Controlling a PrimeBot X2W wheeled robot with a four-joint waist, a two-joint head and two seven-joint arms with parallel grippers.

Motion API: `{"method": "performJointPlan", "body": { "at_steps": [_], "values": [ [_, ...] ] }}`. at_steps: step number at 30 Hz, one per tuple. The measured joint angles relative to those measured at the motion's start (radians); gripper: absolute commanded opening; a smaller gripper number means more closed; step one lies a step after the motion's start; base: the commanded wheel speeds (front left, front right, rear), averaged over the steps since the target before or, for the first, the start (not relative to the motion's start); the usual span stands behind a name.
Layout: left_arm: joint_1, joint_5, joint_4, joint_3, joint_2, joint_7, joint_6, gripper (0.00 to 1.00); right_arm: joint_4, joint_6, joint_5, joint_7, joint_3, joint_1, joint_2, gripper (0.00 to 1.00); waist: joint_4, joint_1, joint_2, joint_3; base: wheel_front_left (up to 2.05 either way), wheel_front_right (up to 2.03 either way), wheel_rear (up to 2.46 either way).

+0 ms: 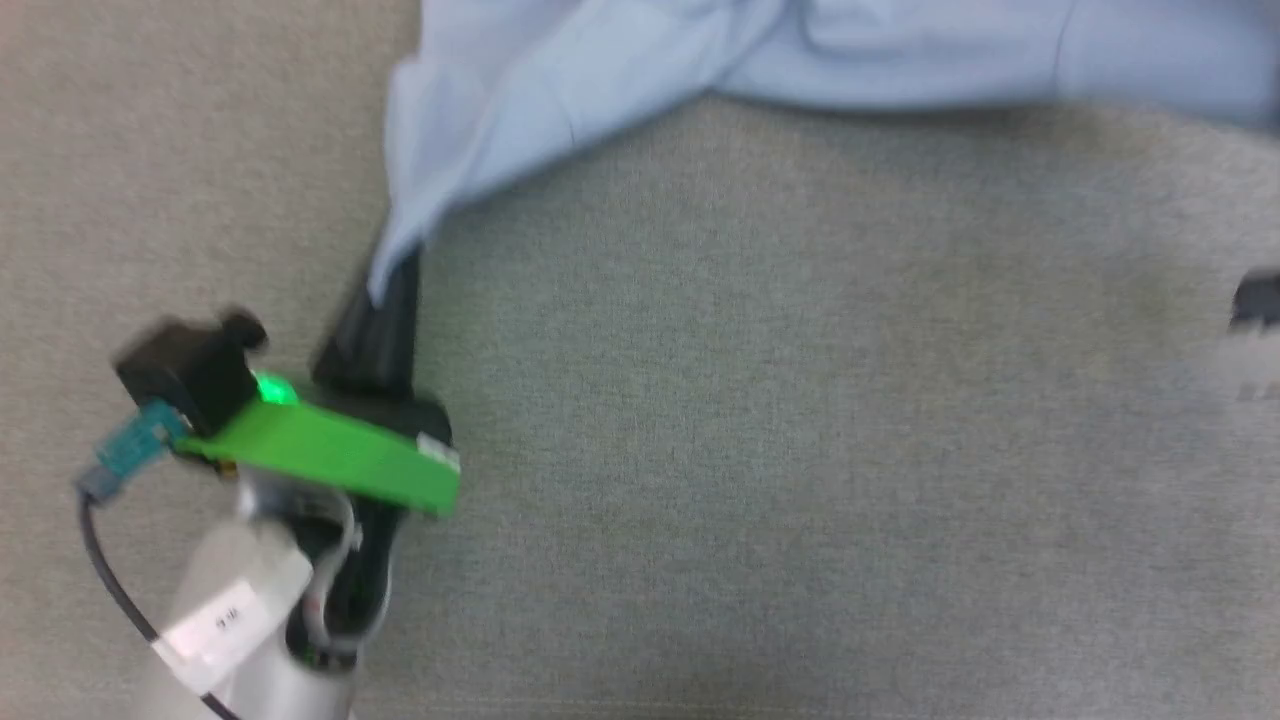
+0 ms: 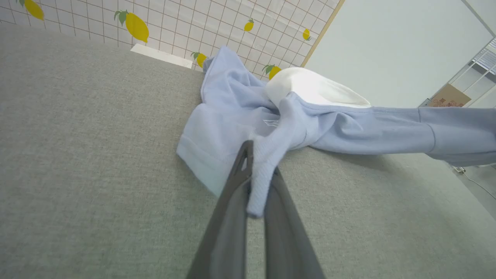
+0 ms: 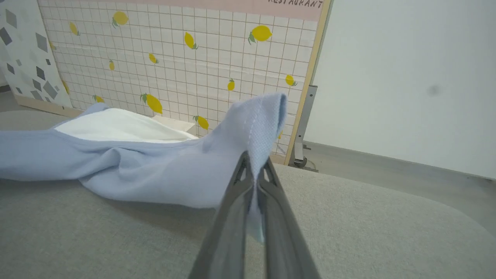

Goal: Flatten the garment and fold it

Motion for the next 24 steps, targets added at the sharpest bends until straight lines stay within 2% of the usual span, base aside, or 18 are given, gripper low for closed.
{"method": "performJointPlan", "body": {
  "at_steps": [7, 8, 9, 18, 24],
  "values": [
    [0.218, -0.113, 0.035, 0.003, 0.022, 0.069, -0.009, 0.00, -0.032, 0.000, 0.035, 0.078, -0.081, 0.269, 0.087, 0.00, 0.001, 0.0000, 0.0000, -0.121, 0.00, 0.00, 0.00],
    [0.288, -0.150, 0.047, 0.014, 0.025, 0.070, -0.013, 0.00, -0.039, 0.000, 0.037, 0.098, -0.112, 0.356, 0.132, 0.00, 0.003, 0.0000, 0.0000, -0.165, 0.00, 0.00, 0.00],
    [0.311, -0.168, 0.049, 0.019, 0.025, 0.072, -0.013, 0.00, -0.043, 0.000, 0.037, 0.104, -0.121, 0.386, 0.149, 0.00, 0.004, 0.0000, 0.0001, -0.180, 0.00, 0.00, 0.00],
    [0.492, -0.260, 0.024, 0.038, 0.040, 0.113, -0.021, 0.00, -0.068, 0.000, 0.035, 0.151, -0.195, 0.588, 0.269, 0.00, 0.008, 0.0000, 0.0000, -0.303, 0.00, 0.00, 0.00],
    [0.589, -0.296, -0.016, 0.044, 0.059, 0.141, -0.017, 0.00, -0.098, 0.000, 0.035, 0.180, -0.228, 0.688, 0.315, 0.00, 0.012, 0.0000, 0.0000, -0.379, 0.00, 0.00, 0.00]
  ]
}}
